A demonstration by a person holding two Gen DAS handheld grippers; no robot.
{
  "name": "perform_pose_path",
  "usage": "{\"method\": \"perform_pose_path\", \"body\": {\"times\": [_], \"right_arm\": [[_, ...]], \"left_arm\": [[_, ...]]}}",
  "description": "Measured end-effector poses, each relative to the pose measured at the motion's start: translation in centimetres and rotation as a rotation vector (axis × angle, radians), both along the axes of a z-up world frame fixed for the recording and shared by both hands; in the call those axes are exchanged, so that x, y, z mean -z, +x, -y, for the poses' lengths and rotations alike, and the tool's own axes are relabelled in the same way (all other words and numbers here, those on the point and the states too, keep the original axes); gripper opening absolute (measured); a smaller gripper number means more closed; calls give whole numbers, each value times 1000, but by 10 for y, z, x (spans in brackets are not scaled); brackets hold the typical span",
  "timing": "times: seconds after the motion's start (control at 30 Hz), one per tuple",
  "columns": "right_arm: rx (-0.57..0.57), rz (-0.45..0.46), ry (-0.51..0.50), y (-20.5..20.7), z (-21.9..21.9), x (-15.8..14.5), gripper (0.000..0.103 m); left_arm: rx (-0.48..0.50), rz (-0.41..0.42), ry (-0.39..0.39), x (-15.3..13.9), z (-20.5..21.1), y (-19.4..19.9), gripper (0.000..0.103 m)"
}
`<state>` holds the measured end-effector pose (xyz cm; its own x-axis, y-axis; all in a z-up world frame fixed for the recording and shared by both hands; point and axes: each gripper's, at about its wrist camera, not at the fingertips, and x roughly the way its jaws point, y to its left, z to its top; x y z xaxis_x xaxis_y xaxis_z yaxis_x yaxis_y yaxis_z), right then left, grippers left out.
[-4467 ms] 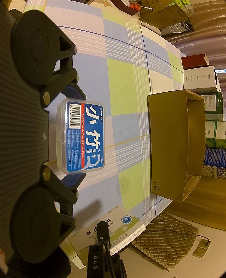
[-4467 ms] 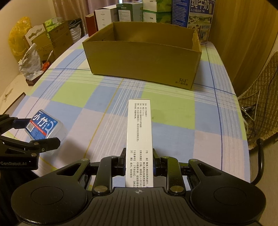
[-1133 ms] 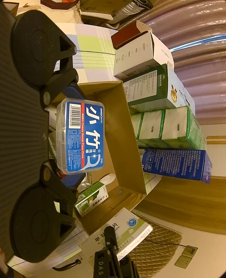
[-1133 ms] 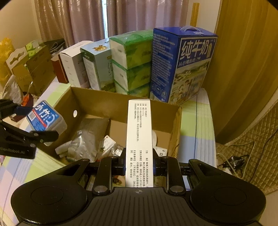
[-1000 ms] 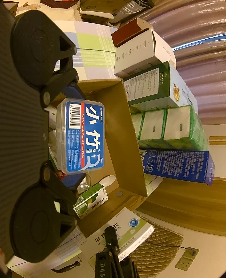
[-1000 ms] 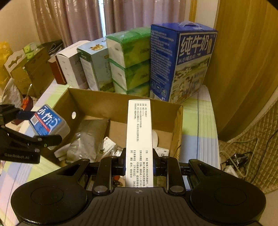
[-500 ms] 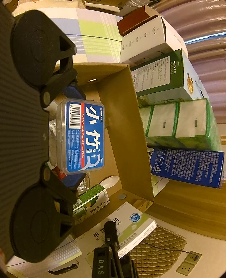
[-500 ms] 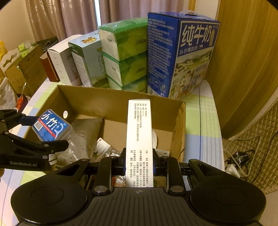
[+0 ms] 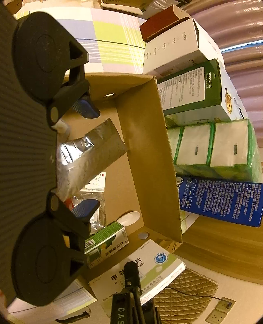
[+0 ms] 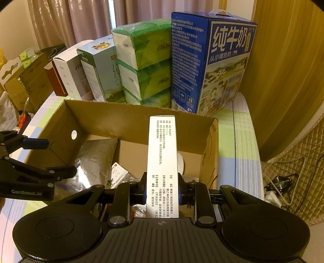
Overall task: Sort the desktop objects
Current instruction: 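Carry the floss box with the left tool while the right tool carries the white box over the cardboard box, then open both tools to drop the floss box and white medicine box into the cardboard box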
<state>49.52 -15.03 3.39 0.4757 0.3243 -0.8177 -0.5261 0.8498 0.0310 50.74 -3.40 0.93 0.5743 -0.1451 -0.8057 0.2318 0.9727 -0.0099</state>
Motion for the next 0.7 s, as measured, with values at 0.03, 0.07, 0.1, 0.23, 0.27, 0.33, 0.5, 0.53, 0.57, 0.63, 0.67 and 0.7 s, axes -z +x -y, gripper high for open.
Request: {"method": "perform_pose_path", "body": {"times": [0.03,0.07,0.1,0.23,0.27,0.33,0.5,0.53,0.57,0.63,0.67,0.7], "right_arm": [[1,-1,1,0,0,0,22],[2,-2,3,0,-1,0,22],[3,-2,4,0,-1,0,22],[2,1,5,-1,-3,-1,22],[2,1,5,-1,-3,-1,22],[1,2,4,-1,-5,-1,22],[2,3,4,0,-8,-1,22],[2,4,4,0,-8,-1,22],[2,3,5,0,-7,-1,22],[1,1,7,1,-8,-1,22],[0,2,7,1,-8,-1,22],[-1,2,7,1,-10,0,22]], "left_arm": [[-1,-1,1,0,-1,-1,84],[-2,0,1,-1,-2,-2,84],[-3,3,4,-1,-3,-2,84],[-4,7,11,-3,-7,-5,84],[-5,7,11,-3,-7,-5,84],[-8,9,10,-4,-8,-5,84],[-4,8,12,-3,-8,-6,84],[-2,8,12,-3,-8,-7,84],[0,7,12,-3,-7,-7,84],[6,6,14,-3,-7,-7,84],[6,7,16,-2,-6,-7,84],[7,7,17,-2,-6,-7,84]]}}
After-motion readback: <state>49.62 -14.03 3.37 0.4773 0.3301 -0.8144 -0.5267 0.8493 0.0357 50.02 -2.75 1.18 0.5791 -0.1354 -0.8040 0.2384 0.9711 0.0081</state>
